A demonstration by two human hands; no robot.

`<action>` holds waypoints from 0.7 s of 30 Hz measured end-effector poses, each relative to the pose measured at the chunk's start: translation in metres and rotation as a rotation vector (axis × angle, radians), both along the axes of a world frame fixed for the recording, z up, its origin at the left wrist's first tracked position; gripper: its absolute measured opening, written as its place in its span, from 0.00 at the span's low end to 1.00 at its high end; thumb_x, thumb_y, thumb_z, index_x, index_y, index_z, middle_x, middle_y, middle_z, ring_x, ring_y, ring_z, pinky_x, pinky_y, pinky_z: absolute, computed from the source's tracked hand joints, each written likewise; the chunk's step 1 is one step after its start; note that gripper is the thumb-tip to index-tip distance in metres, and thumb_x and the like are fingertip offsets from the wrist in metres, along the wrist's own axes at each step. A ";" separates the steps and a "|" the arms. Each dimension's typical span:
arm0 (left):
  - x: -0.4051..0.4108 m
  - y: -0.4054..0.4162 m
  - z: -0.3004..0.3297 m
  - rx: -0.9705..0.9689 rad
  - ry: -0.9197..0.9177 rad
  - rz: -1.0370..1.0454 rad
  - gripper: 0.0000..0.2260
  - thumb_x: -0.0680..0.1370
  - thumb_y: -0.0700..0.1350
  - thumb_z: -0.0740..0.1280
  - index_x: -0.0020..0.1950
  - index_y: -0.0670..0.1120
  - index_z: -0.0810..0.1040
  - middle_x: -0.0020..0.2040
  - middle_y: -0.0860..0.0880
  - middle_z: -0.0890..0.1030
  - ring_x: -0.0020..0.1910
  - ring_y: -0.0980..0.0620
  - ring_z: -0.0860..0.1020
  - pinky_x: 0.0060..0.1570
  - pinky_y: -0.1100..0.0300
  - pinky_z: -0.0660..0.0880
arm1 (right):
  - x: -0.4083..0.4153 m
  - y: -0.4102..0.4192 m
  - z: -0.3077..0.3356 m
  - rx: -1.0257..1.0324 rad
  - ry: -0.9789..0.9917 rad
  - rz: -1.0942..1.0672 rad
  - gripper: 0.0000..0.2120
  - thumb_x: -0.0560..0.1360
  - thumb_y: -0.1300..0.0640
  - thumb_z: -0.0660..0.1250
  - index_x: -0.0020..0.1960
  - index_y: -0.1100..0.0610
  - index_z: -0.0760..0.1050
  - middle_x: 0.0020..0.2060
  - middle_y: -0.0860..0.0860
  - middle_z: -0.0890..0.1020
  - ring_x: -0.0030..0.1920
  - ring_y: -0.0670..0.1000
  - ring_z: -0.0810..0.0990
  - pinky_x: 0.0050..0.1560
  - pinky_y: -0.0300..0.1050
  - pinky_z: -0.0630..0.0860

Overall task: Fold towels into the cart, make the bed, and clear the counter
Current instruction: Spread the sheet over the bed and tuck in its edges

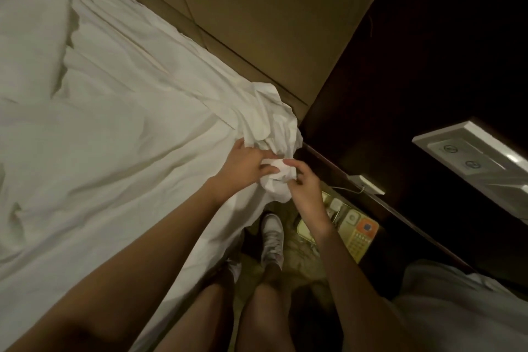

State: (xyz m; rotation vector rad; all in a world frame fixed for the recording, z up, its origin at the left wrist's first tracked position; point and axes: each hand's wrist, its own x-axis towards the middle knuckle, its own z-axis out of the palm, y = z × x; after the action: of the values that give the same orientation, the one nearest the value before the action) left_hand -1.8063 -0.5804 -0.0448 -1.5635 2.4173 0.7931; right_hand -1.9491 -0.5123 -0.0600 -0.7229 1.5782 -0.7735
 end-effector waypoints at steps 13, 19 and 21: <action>0.020 -0.016 -0.040 -0.086 0.213 0.059 0.08 0.75 0.54 0.67 0.51 0.56 0.83 0.50 0.52 0.84 0.59 0.54 0.73 0.57 0.60 0.53 | -0.011 -0.040 -0.091 0.038 0.044 -0.093 0.25 0.78 0.58 0.65 0.73 0.56 0.62 0.67 0.53 0.69 0.67 0.51 0.69 0.64 0.44 0.67; 0.022 -0.019 -0.045 -0.057 0.228 0.103 0.09 0.75 0.55 0.68 0.51 0.55 0.84 0.53 0.53 0.83 0.61 0.54 0.72 0.59 0.61 0.53 | -0.005 -0.050 -0.097 0.080 0.046 -0.071 0.17 0.76 0.61 0.67 0.64 0.60 0.70 0.50 0.51 0.77 0.53 0.52 0.78 0.53 0.45 0.74; 0.020 -0.016 -0.034 -0.037 0.237 0.120 0.10 0.75 0.55 0.67 0.51 0.54 0.84 0.53 0.54 0.83 0.60 0.55 0.74 0.60 0.60 0.53 | -0.015 -0.042 -0.081 0.022 0.085 -0.069 0.06 0.77 0.59 0.65 0.53 0.58 0.75 0.44 0.50 0.79 0.49 0.52 0.79 0.49 0.45 0.75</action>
State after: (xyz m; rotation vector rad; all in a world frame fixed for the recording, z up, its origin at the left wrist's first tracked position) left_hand -1.7858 -0.5968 -0.0793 -1.7310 2.5298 1.0149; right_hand -1.9640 -0.5539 -0.1406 -0.6968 1.6933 -0.7833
